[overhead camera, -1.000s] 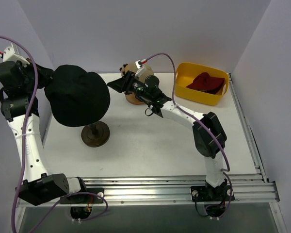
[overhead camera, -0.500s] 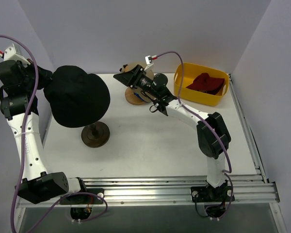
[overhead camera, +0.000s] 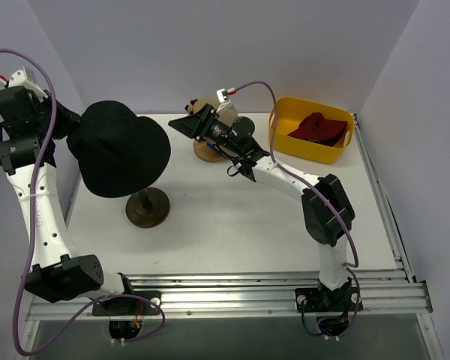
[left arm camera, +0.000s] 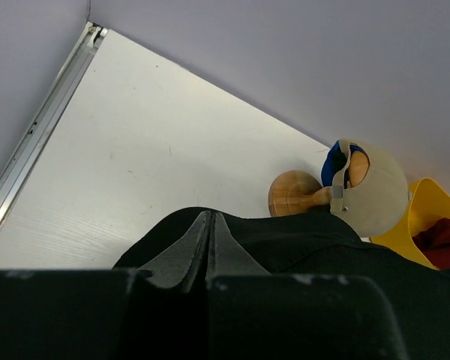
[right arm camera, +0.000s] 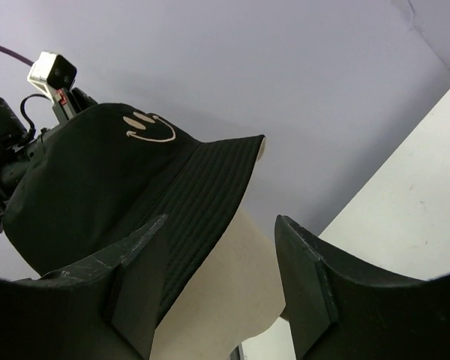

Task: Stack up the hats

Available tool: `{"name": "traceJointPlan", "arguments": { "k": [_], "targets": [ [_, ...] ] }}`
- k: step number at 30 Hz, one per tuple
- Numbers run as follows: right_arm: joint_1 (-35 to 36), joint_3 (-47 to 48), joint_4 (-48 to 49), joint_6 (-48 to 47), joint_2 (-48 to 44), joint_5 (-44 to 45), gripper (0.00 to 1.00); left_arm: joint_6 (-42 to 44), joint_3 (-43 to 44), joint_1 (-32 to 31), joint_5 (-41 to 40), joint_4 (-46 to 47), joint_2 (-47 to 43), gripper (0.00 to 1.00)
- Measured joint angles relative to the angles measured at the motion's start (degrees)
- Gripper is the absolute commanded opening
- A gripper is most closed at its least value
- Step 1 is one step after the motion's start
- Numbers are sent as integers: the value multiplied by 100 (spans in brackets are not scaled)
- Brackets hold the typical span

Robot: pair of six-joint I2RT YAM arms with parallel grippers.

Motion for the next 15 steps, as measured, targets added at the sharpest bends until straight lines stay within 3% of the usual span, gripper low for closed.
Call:
{"name": "traceJointPlan", "arguments": {
  "k": [6,9,10,15],
  "targets": [
    [155,2,-7,-31,37,0,52,26,125,0,-2,-181,85,9],
    [195,2,2,-26,37,-2,52,28,127,0,-17,-192,85,23],
    [210,2,4,-24,37,0,51,33,127,0,-24,-203,85,35],
    [225,0,57,28,37,2,49,22,136,4,-92,-348,85,43]
  ]
}}
